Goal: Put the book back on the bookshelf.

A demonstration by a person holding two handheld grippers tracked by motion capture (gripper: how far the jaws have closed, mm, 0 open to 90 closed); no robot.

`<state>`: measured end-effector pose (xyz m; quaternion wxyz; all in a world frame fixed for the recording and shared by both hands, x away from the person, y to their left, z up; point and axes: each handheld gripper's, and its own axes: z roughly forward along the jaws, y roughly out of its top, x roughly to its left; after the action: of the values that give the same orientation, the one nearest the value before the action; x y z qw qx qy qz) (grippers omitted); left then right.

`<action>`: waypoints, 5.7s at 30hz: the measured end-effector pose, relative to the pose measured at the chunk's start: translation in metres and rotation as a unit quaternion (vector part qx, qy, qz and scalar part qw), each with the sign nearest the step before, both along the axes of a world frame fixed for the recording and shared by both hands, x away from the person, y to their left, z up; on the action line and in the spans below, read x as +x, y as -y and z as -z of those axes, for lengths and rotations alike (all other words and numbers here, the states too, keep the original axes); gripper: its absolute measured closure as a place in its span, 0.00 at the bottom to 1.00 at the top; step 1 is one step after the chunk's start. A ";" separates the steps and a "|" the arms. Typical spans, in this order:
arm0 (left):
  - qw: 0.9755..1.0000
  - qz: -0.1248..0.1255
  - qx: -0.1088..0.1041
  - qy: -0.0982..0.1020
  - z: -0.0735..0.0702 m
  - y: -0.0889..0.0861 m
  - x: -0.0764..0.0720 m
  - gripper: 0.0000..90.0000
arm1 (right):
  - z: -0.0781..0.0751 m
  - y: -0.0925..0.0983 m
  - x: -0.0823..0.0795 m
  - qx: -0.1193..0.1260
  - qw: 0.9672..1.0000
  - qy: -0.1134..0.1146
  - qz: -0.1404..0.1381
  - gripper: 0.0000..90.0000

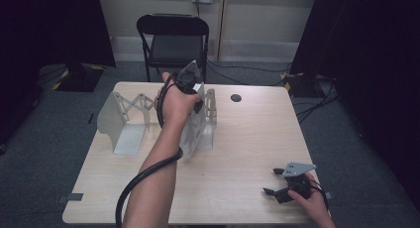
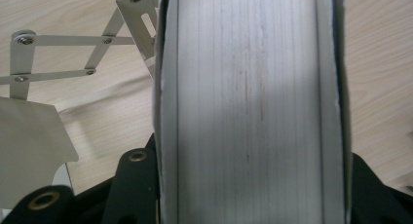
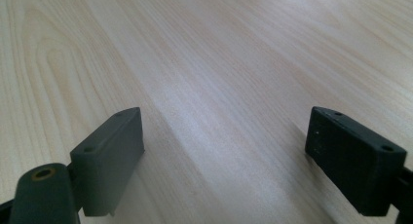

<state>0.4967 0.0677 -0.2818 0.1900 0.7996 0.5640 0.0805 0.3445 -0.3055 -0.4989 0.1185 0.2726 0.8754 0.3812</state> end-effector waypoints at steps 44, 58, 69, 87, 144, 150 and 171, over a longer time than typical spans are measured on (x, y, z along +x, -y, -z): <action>0.999 -0.045 0.009 -0.003 0.013 0.017 0.029 0.58 | 0.000 0.000 0.000 0.000 1.000 0.000 0.000 0.15; 0.997 -0.075 0.008 -0.010 0.018 0.022 0.034 0.58 | 0.000 0.000 0.000 0.000 1.000 -0.001 0.000 0.15; 0.996 -0.089 0.017 -0.017 0.022 0.023 0.039 0.58 | 0.000 0.000 0.000 0.000 1.000 -0.001 0.000 0.15; 0.993 -0.110 0.018 -0.028 0.025 0.034 0.042 0.58 | 0.000 0.000 0.000 0.000 1.000 -0.002 0.001 0.15; 0.993 -0.112 0.018 0.021 0.021 0.041 0.035 0.52 | 0.000 0.000 0.000 0.000 1.000 -0.001 0.001 0.15; 0.994 -0.101 0.014 0.031 0.018 0.039 0.029 0.50 | 0.000 0.000 0.000 0.000 1.000 0.000 0.000 0.15; 0.996 -0.077 0.004 0.044 0.018 0.036 0.013 0.44 | 0.000 0.000 0.000 0.000 1.000 0.000 0.000 0.15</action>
<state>0.5098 0.0322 -0.2994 0.2052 0.7504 0.6142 0.1323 0.3443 -0.3054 -0.4990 0.1186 0.2729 0.8754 0.3809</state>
